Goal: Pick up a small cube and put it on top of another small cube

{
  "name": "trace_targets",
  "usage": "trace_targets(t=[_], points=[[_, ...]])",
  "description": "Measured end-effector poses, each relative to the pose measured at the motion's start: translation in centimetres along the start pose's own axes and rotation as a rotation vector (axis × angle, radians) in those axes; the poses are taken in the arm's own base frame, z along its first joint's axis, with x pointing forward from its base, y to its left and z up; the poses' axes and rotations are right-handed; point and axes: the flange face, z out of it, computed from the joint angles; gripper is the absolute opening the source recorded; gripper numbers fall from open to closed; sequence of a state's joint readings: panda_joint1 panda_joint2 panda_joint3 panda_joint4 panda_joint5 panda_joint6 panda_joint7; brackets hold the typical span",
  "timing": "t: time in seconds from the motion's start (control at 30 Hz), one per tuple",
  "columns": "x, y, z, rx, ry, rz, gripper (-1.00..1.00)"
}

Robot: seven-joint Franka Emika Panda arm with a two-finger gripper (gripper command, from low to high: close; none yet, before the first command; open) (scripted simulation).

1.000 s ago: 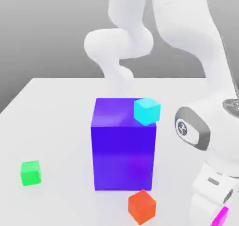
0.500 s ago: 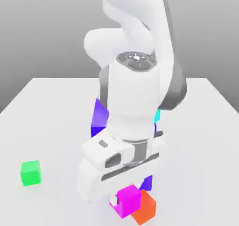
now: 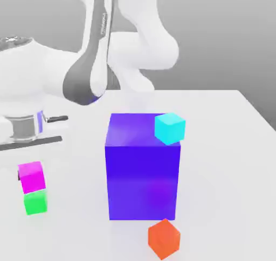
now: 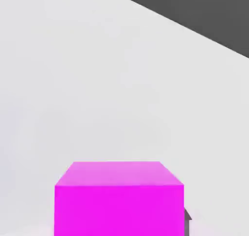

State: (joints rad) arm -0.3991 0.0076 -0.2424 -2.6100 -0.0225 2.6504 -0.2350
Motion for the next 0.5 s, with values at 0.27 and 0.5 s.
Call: trace_targets(t=[0.27, 0.5], points=[[-1.4, 1.0, 3.6, 0.021, -0.023, -0.02, -1.0], [-1.8, 1.0, 7.1, 0.021, -0.028, -0.017, 1.0]])
